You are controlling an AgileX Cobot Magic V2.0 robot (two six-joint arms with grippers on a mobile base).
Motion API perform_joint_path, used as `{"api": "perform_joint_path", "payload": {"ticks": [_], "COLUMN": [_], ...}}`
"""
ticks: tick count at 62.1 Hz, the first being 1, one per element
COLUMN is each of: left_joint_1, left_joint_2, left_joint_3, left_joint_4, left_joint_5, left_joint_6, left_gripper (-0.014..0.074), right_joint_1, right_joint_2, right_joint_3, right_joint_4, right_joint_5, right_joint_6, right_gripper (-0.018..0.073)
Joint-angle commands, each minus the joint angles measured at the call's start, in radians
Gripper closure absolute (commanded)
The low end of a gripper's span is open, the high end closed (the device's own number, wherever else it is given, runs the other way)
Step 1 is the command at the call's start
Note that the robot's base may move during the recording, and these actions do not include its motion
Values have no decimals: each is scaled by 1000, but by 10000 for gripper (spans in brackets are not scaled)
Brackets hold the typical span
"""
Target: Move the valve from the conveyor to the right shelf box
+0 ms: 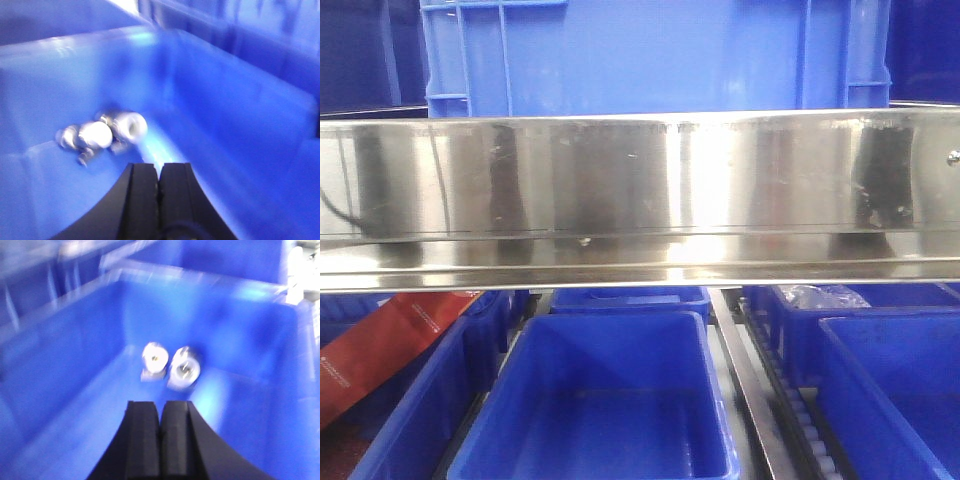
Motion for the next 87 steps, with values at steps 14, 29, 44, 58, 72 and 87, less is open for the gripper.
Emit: {"api": "perform_joint_path", "payload": {"ticks": [14,29,44,58,72,87], "left_joint_1": [0,-2,14,82,110,110], "left_joint_2": [-179,-421,-708,-1003,-1256,-1415], "left_joint_3": [112,455,825,1095,1230,1237], "left_joint_4": [-13,-28,-26,-34,-34,-34], "left_joint_5": [-108,-255,-324,-322,-325,-332], "left_joint_6": [-84,-84,-84,-84,-84,-84], "left_gripper": [708,708,708,708,708,708], "right_joint_1": [-30,-30,-30,-30,-30,-30], "right_joint_2": [-180,-404,-645,-871,-1127,-1306], "right_joint_3": [98,378,696,961,1124,1135], "right_joint_4": [17,17,17,15,15,15], "right_joint_5": [-33,-211,-367,-419,-417,-373], "right_joint_6": [-6,-6,-6,-6,-6,-6], "right_gripper": [727,727,727,727,727,727]}}
